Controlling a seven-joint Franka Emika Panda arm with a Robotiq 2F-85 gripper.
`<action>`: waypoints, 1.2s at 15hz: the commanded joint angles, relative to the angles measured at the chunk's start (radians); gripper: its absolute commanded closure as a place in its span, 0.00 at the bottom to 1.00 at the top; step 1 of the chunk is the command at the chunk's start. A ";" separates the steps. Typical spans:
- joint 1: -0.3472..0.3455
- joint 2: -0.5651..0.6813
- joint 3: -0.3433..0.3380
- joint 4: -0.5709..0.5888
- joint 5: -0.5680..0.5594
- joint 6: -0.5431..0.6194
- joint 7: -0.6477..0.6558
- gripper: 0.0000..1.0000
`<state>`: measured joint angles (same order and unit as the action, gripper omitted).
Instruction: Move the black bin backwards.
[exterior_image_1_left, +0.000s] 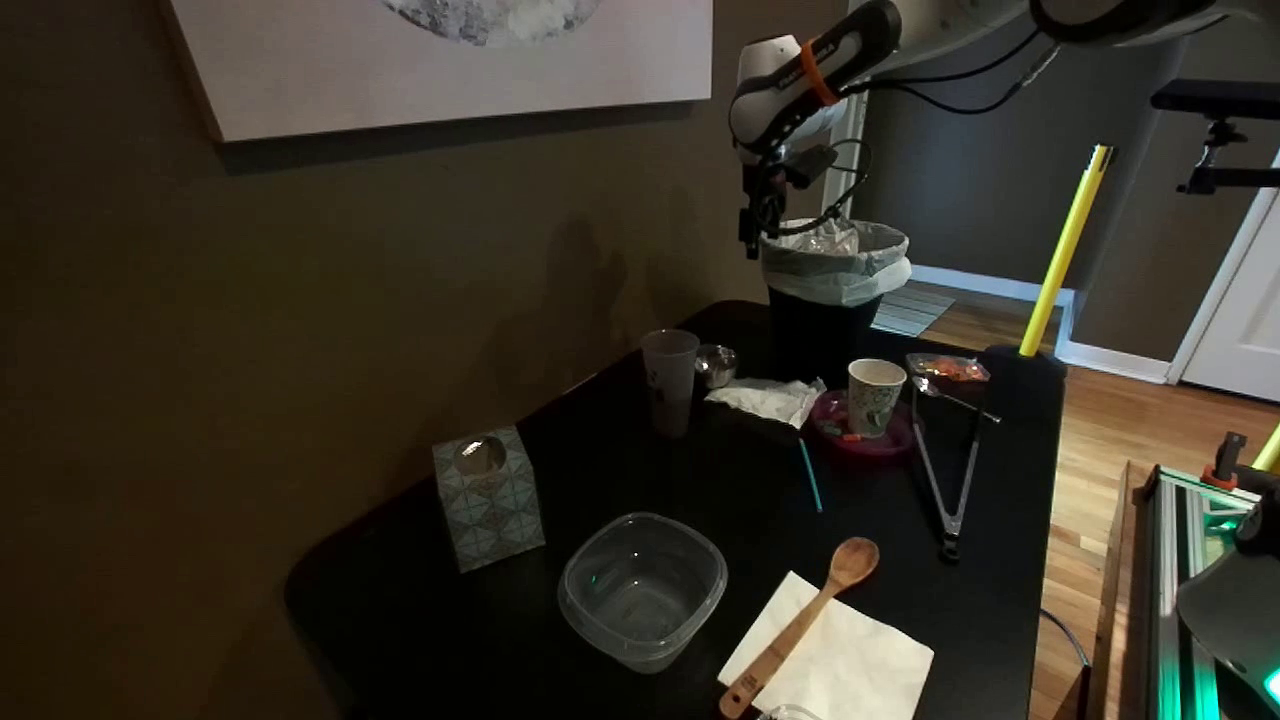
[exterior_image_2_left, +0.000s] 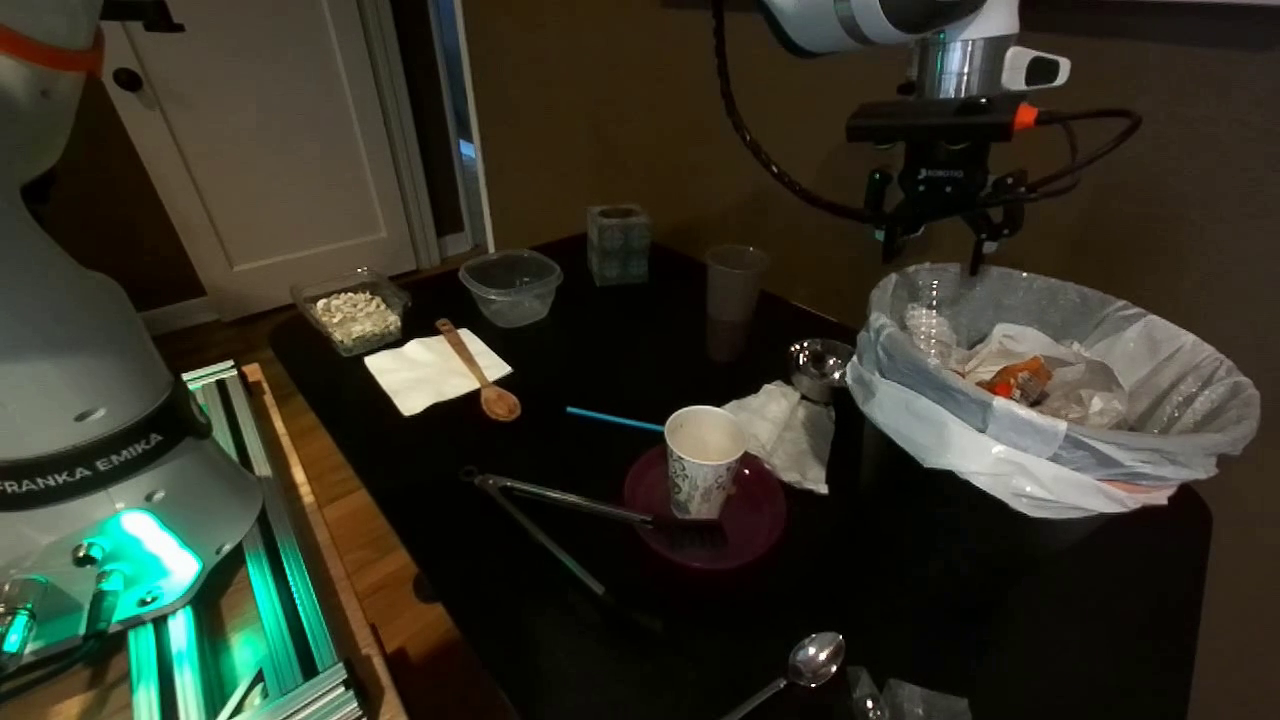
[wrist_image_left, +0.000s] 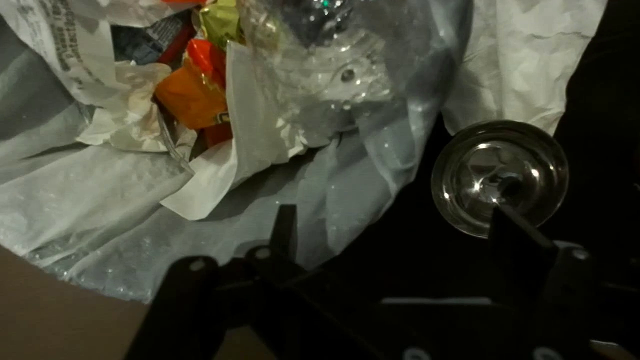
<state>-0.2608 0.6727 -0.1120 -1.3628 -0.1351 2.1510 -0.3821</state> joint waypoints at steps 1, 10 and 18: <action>0.012 0.048 -0.028 0.019 -0.013 0.044 0.118 0.08; 0.030 0.051 -0.075 0.019 -0.021 0.054 0.311 0.82; 0.041 0.024 -0.085 -0.007 -0.042 0.106 0.343 0.99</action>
<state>-0.2310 0.7116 -0.1894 -1.3559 -0.1546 2.2062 -0.0457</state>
